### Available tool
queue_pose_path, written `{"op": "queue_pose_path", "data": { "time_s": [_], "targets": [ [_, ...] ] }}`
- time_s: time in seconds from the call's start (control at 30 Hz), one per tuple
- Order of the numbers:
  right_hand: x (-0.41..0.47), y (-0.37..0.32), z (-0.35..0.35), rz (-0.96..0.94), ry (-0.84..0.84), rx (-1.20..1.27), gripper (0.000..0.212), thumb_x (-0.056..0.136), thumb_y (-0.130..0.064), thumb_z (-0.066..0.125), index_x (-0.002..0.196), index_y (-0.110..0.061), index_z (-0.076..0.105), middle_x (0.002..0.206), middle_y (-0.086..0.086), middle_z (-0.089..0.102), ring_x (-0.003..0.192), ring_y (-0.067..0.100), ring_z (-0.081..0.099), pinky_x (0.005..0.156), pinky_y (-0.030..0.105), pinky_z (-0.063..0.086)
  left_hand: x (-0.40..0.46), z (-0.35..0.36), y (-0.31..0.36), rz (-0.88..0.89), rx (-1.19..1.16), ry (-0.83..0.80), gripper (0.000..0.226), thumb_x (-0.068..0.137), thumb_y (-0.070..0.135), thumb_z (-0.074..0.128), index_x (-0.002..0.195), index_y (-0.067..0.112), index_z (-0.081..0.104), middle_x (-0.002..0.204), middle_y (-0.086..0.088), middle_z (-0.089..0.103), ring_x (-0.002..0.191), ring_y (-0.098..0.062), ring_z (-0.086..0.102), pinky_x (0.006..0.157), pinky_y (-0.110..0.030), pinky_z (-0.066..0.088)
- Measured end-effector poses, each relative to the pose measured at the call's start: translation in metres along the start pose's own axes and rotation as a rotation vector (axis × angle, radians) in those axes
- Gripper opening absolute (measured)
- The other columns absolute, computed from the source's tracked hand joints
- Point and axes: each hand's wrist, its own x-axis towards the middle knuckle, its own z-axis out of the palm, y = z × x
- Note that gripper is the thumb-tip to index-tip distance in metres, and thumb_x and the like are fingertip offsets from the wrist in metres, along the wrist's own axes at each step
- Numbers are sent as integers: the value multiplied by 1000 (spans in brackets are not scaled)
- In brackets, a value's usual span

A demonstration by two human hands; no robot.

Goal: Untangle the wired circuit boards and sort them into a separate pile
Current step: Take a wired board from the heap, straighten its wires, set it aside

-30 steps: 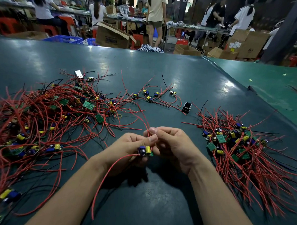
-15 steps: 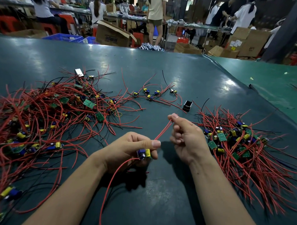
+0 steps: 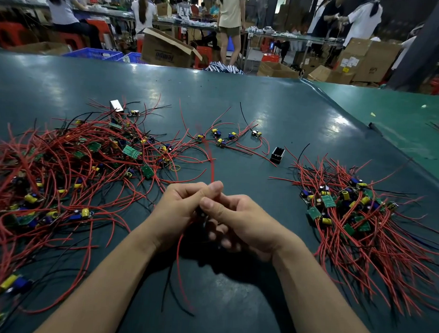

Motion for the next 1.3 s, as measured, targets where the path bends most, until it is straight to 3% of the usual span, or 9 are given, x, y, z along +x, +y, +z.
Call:
{"op": "queue_pose_path", "data": {
  "time_s": [0.1, 0.2, 0.33, 0.43, 0.57, 0.87, 1.03, 1.13, 1.3],
  "targets": [
    [-2, 0, 0, -26, 14, 30, 22, 78, -51, 66, 73, -31, 73, 52, -3, 58, 35, 5, 45, 33, 14, 27, 0, 1, -1, -25, 3, -18, 48, 80, 36, 68, 96, -9, 68, 66, -22, 64, 44, -24, 60, 45, -24, 51],
    [0, -4, -5, -96, 135, 134, 31, 75, -48, 67, 69, -19, 71, 52, 0, 58, 35, 7, 47, 33, 14, 31, 8, 1, 2, 120, -19, 166, 45, 71, 45, 66, 94, 8, 75, 70, -8, 52, 49, -12, 44, 48, -19, 40],
    [4, -11, -20, -402, 659, 449, 29, 85, -38, 65, 80, -10, 69, 68, 7, 70, 42, 11, 57, 35, 16, 38, 13, -14, 11, 272, -193, 383, 44, 77, 46, 59, 89, 5, 71, 61, 3, 50, 51, -7, 36, 49, -21, 29],
    [-1, -10, -36, -512, 1022, 814, 29, 90, -37, 65, 100, -10, 66, 105, 9, 73, 54, 14, 69, 41, 17, 47, 12, -18, 12, 315, -184, 421, 42, 77, 44, 59, 88, 5, 70, 60, 3, 51, 51, -8, 38, 50, -23, 27],
    [-4, -2, -42, -356, 1002, 1091, 46, 95, -39, 59, 120, -1, 55, 121, 14, 65, 62, 13, 72, 44, 14, 49, 13, -16, 8, 308, -112, 447, 38, 77, 42, 60, 85, 7, 71, 60, 2, 49, 53, -9, 38, 52, -24, 27],
    [9, -1, -44, -208, 1037, 619, 5, 95, -11, 60, 92, -8, 62, 86, 6, 64, 62, 17, 65, 41, 20, 47, 14, -20, -1, 403, 117, 468, 21, 92, 23, 62, 81, 10, 74, 59, 1, 52, 53, -11, 40, 49, -21, 33],
    [3, 2, -63, -97, 1134, 512, 3, 94, -10, 58, 91, -8, 59, 79, 3, 53, 60, 16, 59, 40, 21, 46, 12, -22, -6, 478, 564, 515, 17, 93, 15, 64, 81, 19, 76, 58, 10, 60, 53, -7, 51, 52, -19, 41],
    [-1, 5, -70, -75, 1187, 332, 12, 92, -11, 60, 80, -12, 59, 70, 2, 53, 57, 16, 53, 36, 20, 41, 6, -17, -10, 568, 977, 377, 6, 88, 16, 70, 85, 16, 76, 68, 9, 66, 58, -3, 54, 59, -17, 43],
    [-14, 9, -88, -22, 1181, 155, 19, 87, -11, 59, 68, -10, 61, 65, 7, 57, 48, 17, 47, 34, 15, 34, 0, -15, -6, 604, 1120, 331, 20, 83, 28, 62, 91, 17, 76, 72, 8, 66, 68, -15, 56, 68, -30, 48]
  ]
}}
